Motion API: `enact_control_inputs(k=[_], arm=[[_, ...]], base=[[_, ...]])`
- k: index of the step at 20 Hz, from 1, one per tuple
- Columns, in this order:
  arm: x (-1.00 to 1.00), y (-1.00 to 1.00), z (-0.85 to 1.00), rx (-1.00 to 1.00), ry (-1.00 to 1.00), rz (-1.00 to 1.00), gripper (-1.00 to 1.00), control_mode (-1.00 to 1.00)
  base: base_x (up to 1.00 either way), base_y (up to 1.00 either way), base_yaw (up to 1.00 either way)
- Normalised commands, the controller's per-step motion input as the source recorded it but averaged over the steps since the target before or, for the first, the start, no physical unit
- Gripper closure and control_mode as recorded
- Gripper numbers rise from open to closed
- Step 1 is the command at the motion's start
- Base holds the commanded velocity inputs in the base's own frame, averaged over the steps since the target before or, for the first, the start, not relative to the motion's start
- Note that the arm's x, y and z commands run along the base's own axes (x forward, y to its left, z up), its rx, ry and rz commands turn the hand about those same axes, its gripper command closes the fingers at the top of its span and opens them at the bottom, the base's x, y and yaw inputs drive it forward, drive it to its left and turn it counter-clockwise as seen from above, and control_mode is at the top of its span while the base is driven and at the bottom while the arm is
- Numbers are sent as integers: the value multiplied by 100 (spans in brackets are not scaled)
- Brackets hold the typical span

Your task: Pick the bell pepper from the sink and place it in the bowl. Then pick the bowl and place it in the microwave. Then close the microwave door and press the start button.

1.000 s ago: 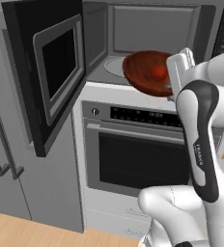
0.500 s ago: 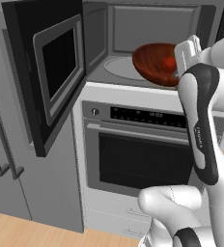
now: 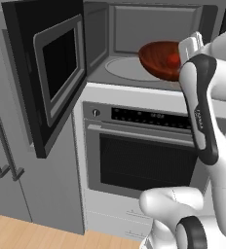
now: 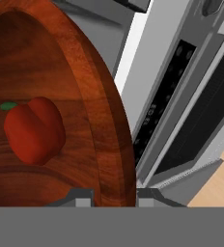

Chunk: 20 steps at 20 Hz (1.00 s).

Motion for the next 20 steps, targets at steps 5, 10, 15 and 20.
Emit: enact_control_inputs(k=[5, 10, 15, 20], arm=[[61, 0, 0, 0, 3, -1, 100, -100], [56, 0, -1, 0, 10, 0, 100, -100], [46, 0, -3, 0, 10, 0, 100, -100], [38, 0, -8, 0, 6, 0, 100, -100]], base=[[0, 0, 0], [0, 0, 0], [0, 0, 0], [0, 0, 0]])
